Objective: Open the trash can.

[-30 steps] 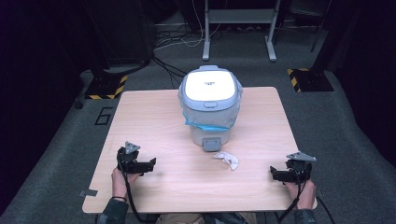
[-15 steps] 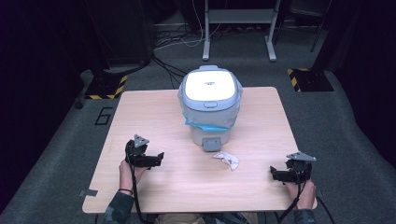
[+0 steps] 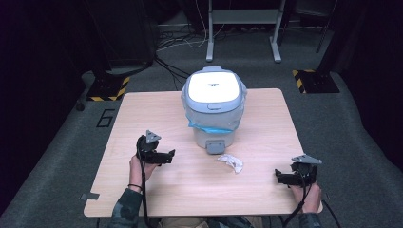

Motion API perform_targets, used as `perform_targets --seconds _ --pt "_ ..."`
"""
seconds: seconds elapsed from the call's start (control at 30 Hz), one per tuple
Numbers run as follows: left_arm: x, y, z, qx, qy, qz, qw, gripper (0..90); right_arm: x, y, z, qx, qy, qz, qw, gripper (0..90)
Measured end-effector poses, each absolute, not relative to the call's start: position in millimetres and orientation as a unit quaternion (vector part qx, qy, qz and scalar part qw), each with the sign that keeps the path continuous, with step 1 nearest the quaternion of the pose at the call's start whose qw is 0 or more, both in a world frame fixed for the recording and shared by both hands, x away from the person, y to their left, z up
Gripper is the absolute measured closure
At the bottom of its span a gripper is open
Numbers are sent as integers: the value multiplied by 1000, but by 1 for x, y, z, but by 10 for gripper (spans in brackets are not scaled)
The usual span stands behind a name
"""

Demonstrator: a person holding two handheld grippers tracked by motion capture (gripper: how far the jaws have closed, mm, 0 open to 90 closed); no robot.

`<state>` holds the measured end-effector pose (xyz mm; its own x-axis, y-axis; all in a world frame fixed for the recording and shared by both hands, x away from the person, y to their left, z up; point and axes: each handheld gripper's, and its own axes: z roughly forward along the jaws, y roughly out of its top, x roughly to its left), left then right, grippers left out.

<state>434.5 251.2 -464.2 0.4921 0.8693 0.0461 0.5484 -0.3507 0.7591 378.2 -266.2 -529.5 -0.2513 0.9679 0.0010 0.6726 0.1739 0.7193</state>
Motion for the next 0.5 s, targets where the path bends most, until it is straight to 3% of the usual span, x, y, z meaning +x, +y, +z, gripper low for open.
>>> perform_targets --seconds 0.5 --pt "445 225 -457 799 426 220 363 38 378 -266 -530 565 727 309 239 0"
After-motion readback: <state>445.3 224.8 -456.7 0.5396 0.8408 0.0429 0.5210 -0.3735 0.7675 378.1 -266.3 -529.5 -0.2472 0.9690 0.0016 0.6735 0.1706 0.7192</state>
